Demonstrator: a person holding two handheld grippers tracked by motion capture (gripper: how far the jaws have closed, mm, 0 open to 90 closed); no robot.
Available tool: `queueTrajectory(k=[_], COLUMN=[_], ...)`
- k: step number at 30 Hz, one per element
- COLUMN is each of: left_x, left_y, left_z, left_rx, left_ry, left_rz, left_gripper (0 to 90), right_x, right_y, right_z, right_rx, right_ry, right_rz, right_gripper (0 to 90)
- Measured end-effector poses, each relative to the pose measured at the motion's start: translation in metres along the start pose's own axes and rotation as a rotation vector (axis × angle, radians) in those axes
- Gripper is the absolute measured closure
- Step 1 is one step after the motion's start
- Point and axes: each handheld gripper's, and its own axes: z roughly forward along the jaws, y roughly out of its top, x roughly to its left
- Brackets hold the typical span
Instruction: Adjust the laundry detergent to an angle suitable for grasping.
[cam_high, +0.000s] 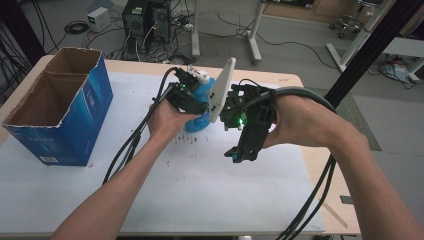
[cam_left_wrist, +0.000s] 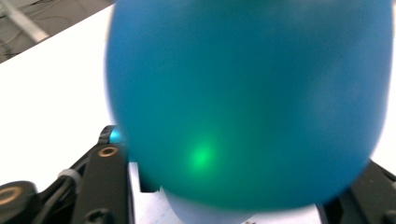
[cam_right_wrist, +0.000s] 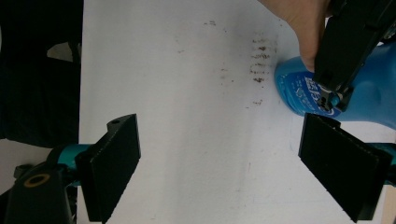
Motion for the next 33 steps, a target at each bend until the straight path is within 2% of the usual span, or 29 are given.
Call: queueTrajectory(k=[1,2,4,6,7,9,11,15,17,19,20,21,24,27,33], left_x=[0.000,-0.001,-0.003,-0.001,-0.001,0.001,0.005,0.012,0.015,0.016,0.016,0.017,0.020,0.022,0.025], left_y=[0.000,0.000,0.000,-0.001,-0.001,-0.003,-0.005,-0.011,-0.016,-0.020,-0.020,-0.026,-0.032,-0.036,-0.040], left_z=[0.000,-0.001,-0.003,-0.008,-0.008,-0.015,-0.027,-0.045,-0.053,-0.057,-0.057,-0.059,-0.060,-0.061,-0.060], left_rx=[0.000,0.002,0.001,-0.002,-0.002,-0.018,-0.025,-0.043,-0.051,-0.044,-0.044,-0.034,-0.012,0.002,-0.045], left_ry=[0.000,-0.006,-0.006,-0.039,-0.039,-0.075,-0.135,-0.269,-0.356,-0.413,-0.413,-0.460,-0.533,-0.587,-0.689], left_rz=[0.000,0.039,0.082,0.128,0.128,0.162,0.227,0.293,0.354,0.396,0.396,0.421,0.449,0.467,0.482], left_gripper=[45.4,45.6,45.8,45.9,46.0,46.0,46.0,46.0,46.0,46.0,46.0,46.0,46.0,46.0,45.9], right_x=[0.000,0.000,0.000,0.000,0.000,0.000,-0.001,-0.001,-0.001,-0.001,-0.001,-0.001,-0.001,-0.001,-0.001], right_y=[0.000,0.000,0.000,-0.001,-0.001,-0.001,-0.001,0.000,0.001,0.001,0.001,0.002,0.003,0.003,0.003], right_z=[0.000,0.000,-0.001,-0.001,-0.001,-0.002,-0.002,-0.004,-0.004,-0.004,-0.004,-0.004,-0.003,-0.003,-0.002], right_rx=[0.000,0.001,0.000,-0.004,-0.004,-0.007,-0.005,-0.011,-0.015,-0.017,-0.017,-0.017,-0.015,-0.016,-0.013], right_ry=[0.000,-0.002,-0.003,-0.005,-0.005,-0.009,-0.006,-0.006,-0.005,-0.004,-0.004,-0.001,0.005,0.007,0.008], right_rz=[0.000,-0.001,-0.003,-0.001,-0.001,0.002,-0.001,-0.006,-0.007,-0.008,-0.008,-0.008,-0.013,-0.013,-0.015], right_gripper=[12.2,12.2,12.2,12.2,12.2,12.2,12.2,12.2,12.2,12.2,12.2,12.2,12.3,12.2,12.2])
